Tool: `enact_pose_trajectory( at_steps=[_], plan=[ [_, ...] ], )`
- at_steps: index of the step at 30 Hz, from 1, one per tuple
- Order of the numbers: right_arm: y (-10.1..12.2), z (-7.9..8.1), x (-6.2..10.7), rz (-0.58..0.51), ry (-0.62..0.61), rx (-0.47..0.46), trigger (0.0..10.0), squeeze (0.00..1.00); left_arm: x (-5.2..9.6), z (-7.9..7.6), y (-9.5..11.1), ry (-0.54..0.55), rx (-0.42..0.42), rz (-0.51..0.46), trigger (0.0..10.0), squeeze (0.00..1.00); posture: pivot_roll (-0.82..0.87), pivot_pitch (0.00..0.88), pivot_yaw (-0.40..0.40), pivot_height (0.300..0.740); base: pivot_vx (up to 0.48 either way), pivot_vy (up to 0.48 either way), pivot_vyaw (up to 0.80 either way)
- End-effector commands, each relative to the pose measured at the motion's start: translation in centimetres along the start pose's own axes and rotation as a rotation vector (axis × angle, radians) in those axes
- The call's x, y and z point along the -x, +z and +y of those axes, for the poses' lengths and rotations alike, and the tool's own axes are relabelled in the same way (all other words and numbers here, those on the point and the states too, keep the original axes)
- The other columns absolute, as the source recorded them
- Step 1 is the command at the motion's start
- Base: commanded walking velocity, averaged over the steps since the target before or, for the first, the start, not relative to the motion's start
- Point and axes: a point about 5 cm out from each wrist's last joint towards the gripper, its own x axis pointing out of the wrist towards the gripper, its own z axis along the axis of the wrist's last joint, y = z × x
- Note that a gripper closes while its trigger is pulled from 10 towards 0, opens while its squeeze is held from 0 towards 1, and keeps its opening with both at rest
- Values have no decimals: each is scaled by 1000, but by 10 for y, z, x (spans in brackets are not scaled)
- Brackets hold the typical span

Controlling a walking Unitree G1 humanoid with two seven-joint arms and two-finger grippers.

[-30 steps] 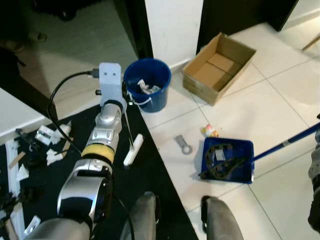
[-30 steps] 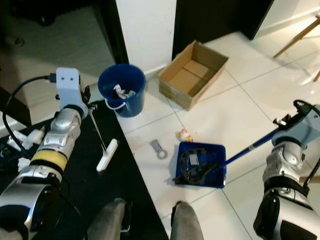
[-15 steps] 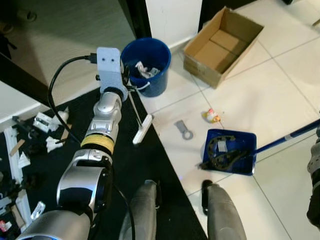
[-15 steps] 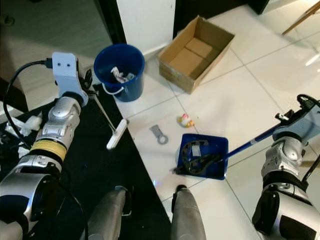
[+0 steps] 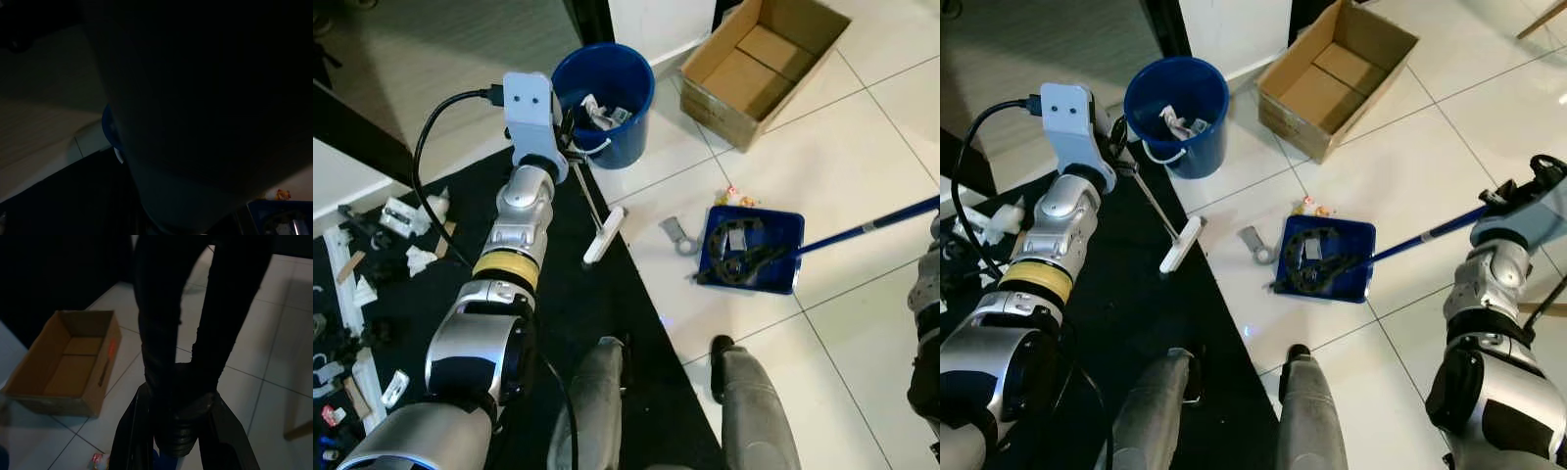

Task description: Sweep floor

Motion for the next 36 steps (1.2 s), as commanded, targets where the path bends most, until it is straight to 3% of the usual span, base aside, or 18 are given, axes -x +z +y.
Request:
enact_pose_trajectory(
  at_steps=[1, 4, 6, 18, 22, 27, 36],
  plan=[
    [-16, -4, 7, 68, -14, 21, 10000, 0, 5, -5, -17, -12, -3, 63, 10000, 0, 98, 422, 104, 740, 0, 0, 0],
    [-20, 0, 9, 84, -7, 34, 10000, 0, 4, -8, -18, -17, -10, 69, 10000, 0, 98, 428, 104, 740, 0, 0, 0],
    [-31, 7, 14, 129, -17, 103, 10000, 0, -1, -23, -20, -35, -48, 112, 10000, 0, 98, 438, 103, 740, 0, 0, 0],
    [-33, 15, 14, 119, -84, 224, 10000, 0, -14, -57, -12, -93, -77, 138, 10000, 0, 99, 453, 110, 740, 0, 0, 0],
    [-36, 18, 14, 168, -91, 241, 10000, 0, -17, -68, -7, -107, -97, 135, 10000, 0, 103, 454, 114, 740, 0, 0, 0],
    [-40, 23, 13, 215, -62, 349, 10000, 0, -22, -81, 3, -132, -89, 113, 10000, 0, 104, 453, 116, 740, 0, 0, 0],
    [-38, 34, 13, 201, -61, 357, 10000, 0, -25, -107, 10, -161, -47, 99, 10000, 0, 106, 450, 114, 740, 0, 0, 0]
  ],
)
